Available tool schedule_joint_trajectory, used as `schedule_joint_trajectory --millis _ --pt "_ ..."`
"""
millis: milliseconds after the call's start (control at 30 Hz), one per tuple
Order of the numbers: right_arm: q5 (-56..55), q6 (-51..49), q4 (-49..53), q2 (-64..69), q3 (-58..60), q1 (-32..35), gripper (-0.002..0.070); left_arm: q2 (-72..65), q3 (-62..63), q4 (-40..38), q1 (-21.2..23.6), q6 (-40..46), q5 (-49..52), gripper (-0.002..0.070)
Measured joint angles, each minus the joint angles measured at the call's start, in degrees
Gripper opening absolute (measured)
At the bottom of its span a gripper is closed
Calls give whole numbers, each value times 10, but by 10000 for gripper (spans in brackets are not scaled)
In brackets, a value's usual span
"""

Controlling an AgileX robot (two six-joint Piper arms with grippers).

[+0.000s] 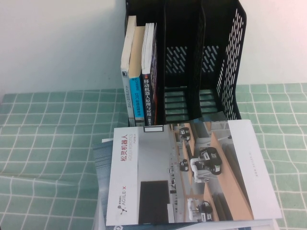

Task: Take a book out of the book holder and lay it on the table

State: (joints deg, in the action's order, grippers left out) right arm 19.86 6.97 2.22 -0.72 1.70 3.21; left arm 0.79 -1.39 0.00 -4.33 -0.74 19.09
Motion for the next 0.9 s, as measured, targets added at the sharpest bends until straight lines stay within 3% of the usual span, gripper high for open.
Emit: schedule_joint_trajectory --millis 700,900 --pt "-6 1 4 0 0 0 -2 0 0 26 0 7 -10 -3" --pt "-175 1 5 0 0 0 -2 0 -4 33 0 7 -175 -2"
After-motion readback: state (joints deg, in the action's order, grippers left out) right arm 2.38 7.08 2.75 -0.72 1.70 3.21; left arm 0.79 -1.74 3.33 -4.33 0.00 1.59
